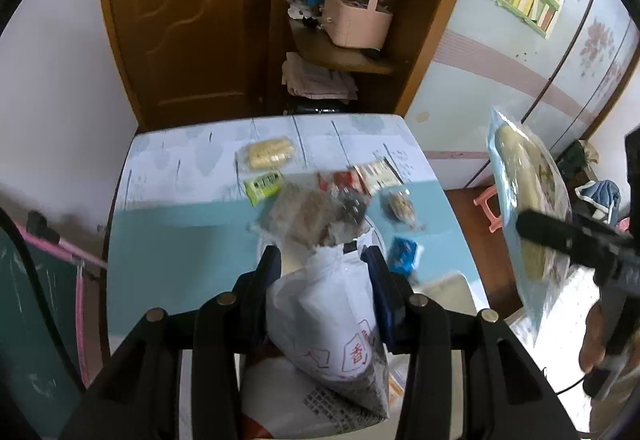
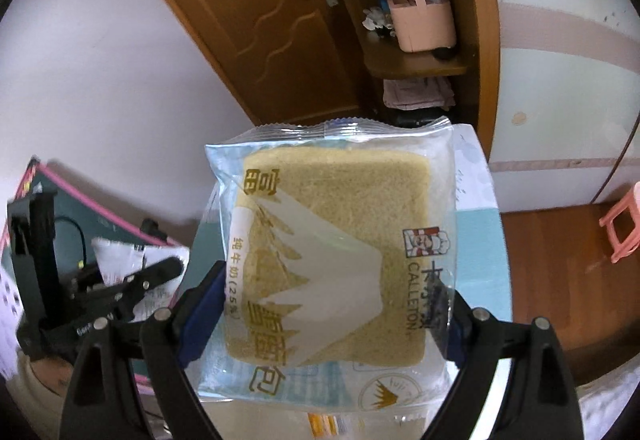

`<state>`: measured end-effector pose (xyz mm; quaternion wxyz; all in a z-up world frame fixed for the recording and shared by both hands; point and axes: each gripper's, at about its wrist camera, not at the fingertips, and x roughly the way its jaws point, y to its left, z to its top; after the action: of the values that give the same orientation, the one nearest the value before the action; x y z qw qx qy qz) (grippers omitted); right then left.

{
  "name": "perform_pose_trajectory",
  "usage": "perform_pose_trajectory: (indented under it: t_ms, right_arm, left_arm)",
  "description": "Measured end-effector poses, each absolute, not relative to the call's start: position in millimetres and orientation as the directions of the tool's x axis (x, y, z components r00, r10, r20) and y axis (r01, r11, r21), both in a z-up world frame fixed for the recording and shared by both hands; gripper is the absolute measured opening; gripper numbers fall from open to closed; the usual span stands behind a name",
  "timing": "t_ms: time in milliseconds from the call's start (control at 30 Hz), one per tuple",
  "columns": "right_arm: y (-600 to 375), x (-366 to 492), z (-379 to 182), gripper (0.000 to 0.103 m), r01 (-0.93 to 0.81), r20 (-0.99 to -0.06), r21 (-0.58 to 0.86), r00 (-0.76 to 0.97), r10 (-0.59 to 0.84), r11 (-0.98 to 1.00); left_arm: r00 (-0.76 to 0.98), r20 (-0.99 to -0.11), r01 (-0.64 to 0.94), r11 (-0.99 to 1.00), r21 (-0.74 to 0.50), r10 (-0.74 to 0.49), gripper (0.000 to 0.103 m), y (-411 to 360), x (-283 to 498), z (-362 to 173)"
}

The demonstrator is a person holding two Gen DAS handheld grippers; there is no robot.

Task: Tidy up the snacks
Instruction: 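Carry both packs over the tray and release them inside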

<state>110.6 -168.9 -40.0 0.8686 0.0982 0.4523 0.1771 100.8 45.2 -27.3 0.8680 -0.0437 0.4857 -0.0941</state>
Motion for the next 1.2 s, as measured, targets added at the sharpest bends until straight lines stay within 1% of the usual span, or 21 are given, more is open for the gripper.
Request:
perform_pose_trajectory:
  t_ms: [233,400,500,700,967,1200]
  right_arm:
    - [-165,32,-49,0.09,-0.231,-0.763,0.324,0.509,0.398,0.917]
    - [-153,-1,-60,0.09,-0.259,-0.791,0.238,0.508,0.341,0.936]
    - [-146,-16,-68,0.09,-0.276,-0.808,0.192,0.501,0.311,0.942]
    - [-146,-25,-79,0.09,-0.282,-0.839,0.17,0.462,0.289,0.944]
    - [-145,-27,-84,0.091,-0.289,-0.853,0.157,0.443,0.277,0.944]
    - [-145,-22,-88,0.092,-0.281,-0.866,0.145,0.428,0.26,0.948]
  left_arm:
    - [0.466,-0.866,0.032,0.982,-0.188,-0.181,0.041,37,46,-49]
    - [0.418,-0.896,-0.054,0.981,-0.186,-0.147,0.042,41,25,-72]
    - [0.413,-0.906,-0.075,0.987,-0.139,-0.096,0.042,37,12,-80]
    - [0.379,-0.922,-0.09,0.988,-0.122,-0.079,0.043,29,-2,-94]
    - [0.343,-0.938,-0.075,0.994,-0.083,-0.053,0.043,13,-13,-108]
    - [0.326,-0.944,-0.065,0.996,-0.062,-0.038,0.047,3,-13,-114]
